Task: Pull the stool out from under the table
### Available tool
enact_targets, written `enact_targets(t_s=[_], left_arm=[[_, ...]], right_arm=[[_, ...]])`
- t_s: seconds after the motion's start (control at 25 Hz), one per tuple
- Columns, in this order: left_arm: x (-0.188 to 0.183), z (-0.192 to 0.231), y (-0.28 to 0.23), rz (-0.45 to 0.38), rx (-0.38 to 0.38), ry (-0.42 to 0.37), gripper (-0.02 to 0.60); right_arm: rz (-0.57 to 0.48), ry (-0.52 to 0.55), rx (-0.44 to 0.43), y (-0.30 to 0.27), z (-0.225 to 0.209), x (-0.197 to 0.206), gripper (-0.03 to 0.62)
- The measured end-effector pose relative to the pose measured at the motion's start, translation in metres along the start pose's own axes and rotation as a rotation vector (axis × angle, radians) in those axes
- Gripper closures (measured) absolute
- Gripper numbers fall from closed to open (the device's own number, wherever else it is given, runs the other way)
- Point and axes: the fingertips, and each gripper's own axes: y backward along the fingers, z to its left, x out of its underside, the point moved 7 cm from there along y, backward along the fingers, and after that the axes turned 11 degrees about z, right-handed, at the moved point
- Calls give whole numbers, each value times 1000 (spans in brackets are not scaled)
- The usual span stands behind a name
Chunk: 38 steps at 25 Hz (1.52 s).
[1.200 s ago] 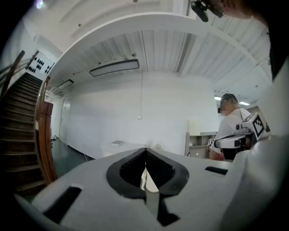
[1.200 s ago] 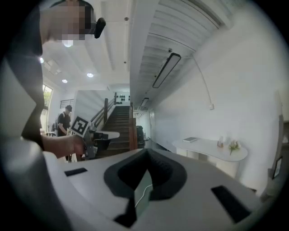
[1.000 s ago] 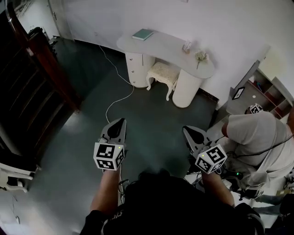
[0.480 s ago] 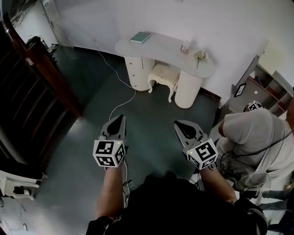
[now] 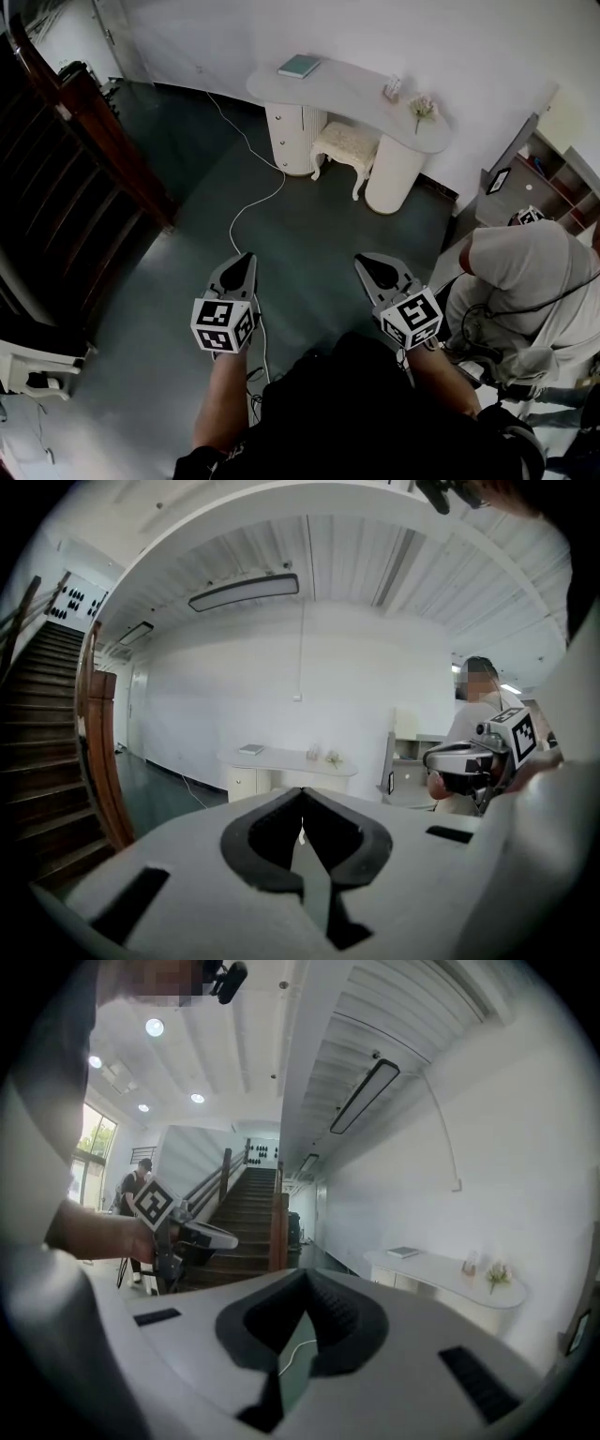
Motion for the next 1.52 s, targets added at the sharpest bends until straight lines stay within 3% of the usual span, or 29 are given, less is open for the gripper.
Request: enact_targets(t_s=[0.48,0.72,1.08,1.52], left_arm=[[10,41,-24,34,-43,38,572],[-10,67,-77,73,-58,62,572],[-74,83,-183,98,-28,29,572],[-116,90,-273,121,-1,21,572]], right_arm=[[51,-26,-82,-66,-14,3,591],[63,-59,-110,-114,-63,-5,591],[78,-116,-131,-183,-158,-11,591],[92,-153,-126,-216,-241,-11,591]])
